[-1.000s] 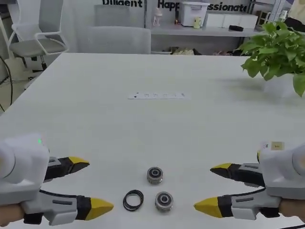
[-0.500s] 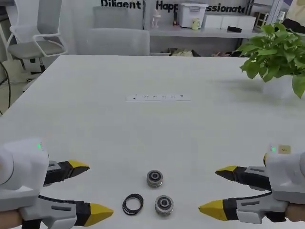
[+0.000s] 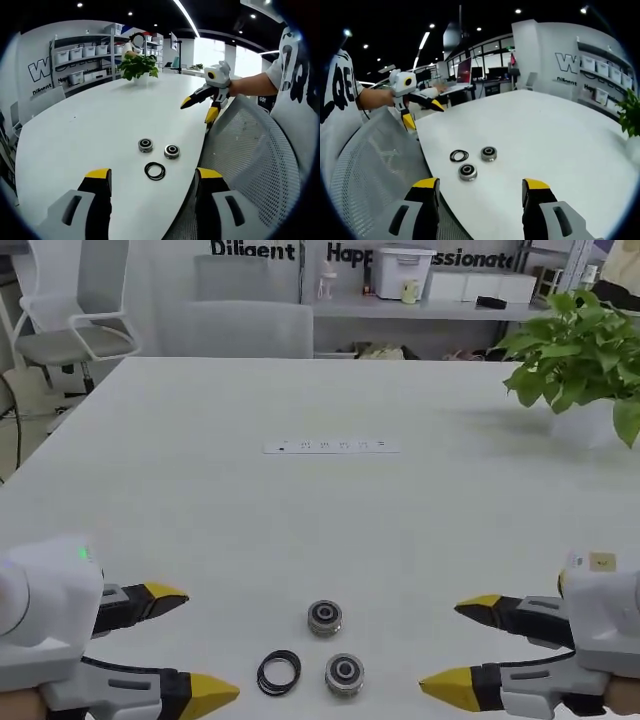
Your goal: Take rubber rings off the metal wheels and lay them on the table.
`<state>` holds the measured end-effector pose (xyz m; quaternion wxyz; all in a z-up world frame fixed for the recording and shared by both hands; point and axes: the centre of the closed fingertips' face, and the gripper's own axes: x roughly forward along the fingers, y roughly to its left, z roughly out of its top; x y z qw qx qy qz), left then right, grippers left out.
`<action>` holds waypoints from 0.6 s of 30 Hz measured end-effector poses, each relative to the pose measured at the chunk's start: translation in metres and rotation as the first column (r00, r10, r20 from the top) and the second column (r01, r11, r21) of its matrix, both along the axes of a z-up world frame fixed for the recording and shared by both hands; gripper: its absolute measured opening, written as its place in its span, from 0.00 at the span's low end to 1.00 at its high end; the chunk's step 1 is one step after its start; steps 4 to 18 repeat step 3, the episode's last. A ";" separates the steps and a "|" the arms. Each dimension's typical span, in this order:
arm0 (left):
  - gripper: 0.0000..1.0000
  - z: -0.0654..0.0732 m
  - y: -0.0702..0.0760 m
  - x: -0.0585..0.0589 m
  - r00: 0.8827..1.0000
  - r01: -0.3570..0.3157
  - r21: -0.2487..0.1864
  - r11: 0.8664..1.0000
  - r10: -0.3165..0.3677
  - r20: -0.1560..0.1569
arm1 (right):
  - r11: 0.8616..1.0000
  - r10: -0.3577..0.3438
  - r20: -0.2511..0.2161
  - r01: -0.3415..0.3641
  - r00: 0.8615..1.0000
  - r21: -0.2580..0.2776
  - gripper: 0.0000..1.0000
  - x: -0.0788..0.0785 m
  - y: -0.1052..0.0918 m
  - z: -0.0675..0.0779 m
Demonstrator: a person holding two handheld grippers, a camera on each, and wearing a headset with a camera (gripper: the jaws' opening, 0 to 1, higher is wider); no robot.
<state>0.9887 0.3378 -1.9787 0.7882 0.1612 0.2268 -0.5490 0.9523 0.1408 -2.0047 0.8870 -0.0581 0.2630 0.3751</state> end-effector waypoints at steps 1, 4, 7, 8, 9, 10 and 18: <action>0.66 0.000 0.000 0.000 1.000 0.000 0.000 1.000 0.000 0.000 | 1.000 0.000 0.001 0.000 1.000 0.000 0.66 0.000 0.000 0.000; 0.66 0.000 0.000 -0.001 1.000 -0.001 0.000 1.000 0.001 0.000 | 1.000 0.001 0.002 -0.001 1.000 -0.001 0.66 0.000 0.000 0.000; 0.66 0.000 0.000 -0.001 1.000 -0.001 0.000 1.000 0.001 0.000 | 1.000 0.001 0.002 -0.001 1.000 -0.001 0.66 0.000 0.000 0.000; 0.66 0.000 0.000 -0.001 1.000 -0.001 0.000 1.000 0.001 0.000 | 1.000 0.001 0.002 -0.001 1.000 -0.001 0.66 0.000 0.000 0.000; 0.66 0.000 0.000 -0.001 1.000 -0.001 0.000 1.000 0.001 0.000 | 1.000 0.001 0.002 -0.001 1.000 -0.001 0.66 0.000 0.000 0.000; 0.66 0.000 0.000 -0.001 1.000 -0.001 0.000 1.000 0.001 0.000 | 1.000 0.001 0.002 -0.001 1.000 -0.001 0.66 0.000 0.000 0.000; 0.66 0.000 0.000 -0.001 1.000 -0.001 0.000 1.000 0.001 0.000 | 1.000 0.001 0.002 -0.001 1.000 -0.001 0.66 0.000 0.000 0.000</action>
